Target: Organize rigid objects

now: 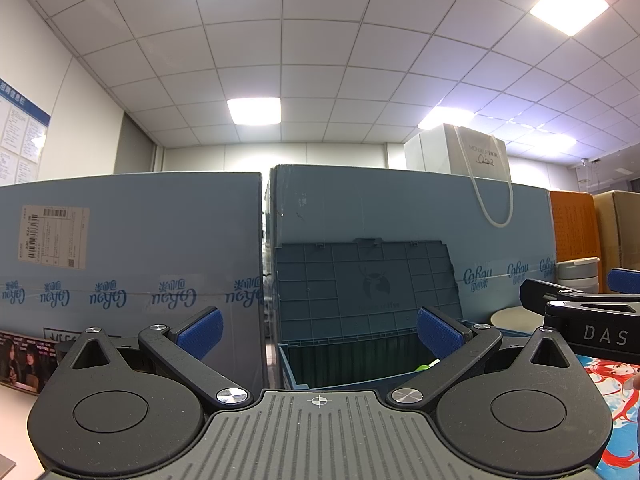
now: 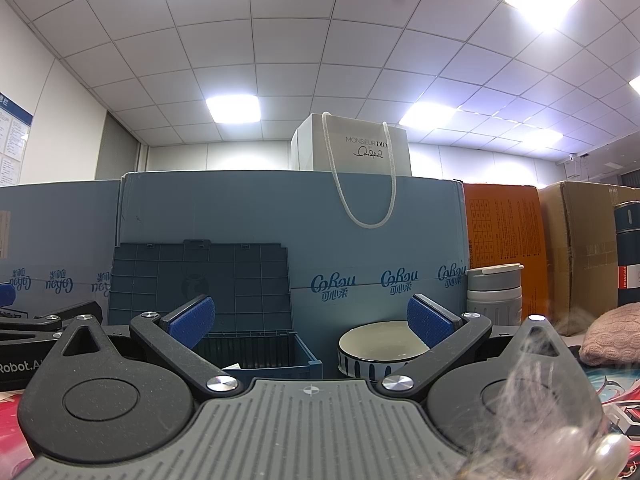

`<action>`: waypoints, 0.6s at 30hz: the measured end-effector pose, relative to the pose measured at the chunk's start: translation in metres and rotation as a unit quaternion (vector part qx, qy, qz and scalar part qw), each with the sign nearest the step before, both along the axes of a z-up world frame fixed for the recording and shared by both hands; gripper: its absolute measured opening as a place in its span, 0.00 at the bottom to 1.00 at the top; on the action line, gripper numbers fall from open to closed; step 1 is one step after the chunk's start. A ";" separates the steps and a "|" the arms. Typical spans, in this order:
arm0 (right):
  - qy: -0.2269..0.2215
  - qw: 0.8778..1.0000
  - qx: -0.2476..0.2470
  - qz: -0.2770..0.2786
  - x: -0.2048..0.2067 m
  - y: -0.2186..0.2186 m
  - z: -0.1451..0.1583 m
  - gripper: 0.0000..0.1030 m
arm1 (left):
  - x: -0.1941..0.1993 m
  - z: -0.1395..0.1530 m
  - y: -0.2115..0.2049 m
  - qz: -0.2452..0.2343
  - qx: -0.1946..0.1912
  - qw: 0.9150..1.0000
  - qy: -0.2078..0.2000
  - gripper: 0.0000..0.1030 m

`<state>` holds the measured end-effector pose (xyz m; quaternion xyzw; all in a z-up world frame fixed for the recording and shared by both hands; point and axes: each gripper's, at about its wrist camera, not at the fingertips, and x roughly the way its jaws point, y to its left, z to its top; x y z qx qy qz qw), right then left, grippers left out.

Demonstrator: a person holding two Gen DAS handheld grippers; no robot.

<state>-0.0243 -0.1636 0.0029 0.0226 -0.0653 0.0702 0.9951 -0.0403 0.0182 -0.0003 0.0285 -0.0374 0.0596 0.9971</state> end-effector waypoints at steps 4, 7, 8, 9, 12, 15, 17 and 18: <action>0.000 1.000 0.000 0.000 0.000 0.000 0.000 1.00 | 0.000 0.000 0.000 0.000 0.000 1.000 0.000 1.00; 0.000 1.000 0.000 0.000 0.000 0.000 0.000 1.00 | 0.000 0.000 0.000 0.000 0.000 1.000 0.000 1.00; 0.000 1.000 0.000 0.000 0.000 0.000 0.000 1.00 | 0.000 0.000 0.000 0.000 0.000 1.000 0.000 1.00; 0.000 1.000 0.000 0.000 0.000 0.000 0.000 1.00 | 0.000 0.000 0.000 0.000 0.000 1.000 0.000 1.00; 0.000 1.000 0.000 0.000 0.000 0.000 0.000 1.00 | 0.000 0.000 0.000 0.000 0.000 1.000 0.000 1.00; 0.000 1.000 0.000 0.000 0.000 0.000 0.000 1.00 | -0.001 -0.001 0.001 0.000 0.000 1.000 0.000 1.00; 0.000 1.000 0.000 0.000 0.000 0.000 0.000 1.00 | -0.001 0.000 0.001 0.001 -0.001 1.000 0.000 1.00; 0.000 1.000 0.000 0.000 0.000 0.000 0.000 1.00 | 0.000 -0.001 0.000 0.001 -0.001 1.000 0.000 1.00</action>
